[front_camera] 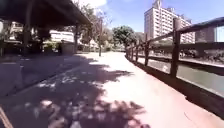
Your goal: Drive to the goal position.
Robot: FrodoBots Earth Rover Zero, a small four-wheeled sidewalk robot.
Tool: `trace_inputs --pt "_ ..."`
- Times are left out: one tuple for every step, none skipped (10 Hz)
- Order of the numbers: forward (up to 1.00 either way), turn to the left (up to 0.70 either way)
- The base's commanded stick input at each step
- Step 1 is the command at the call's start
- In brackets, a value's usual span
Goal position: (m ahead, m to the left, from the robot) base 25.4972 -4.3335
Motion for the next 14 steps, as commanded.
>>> trace_inputs --pt "0.85 0.00" --pt "0.85 0.00" --pt "0.85 0.00" --pt "0.85 0.00" --pt "0.85 0.00" --pt "0.85 0.00" --pt "0.85 0.00" --pt "0.85 0.00" --pt "0.85 0.00" --pt "0.85 0.00" --pt "0.85 0.00" --pt "0.85 0.00" --pt "0.85 0.00" --pt "0.85 0.00"
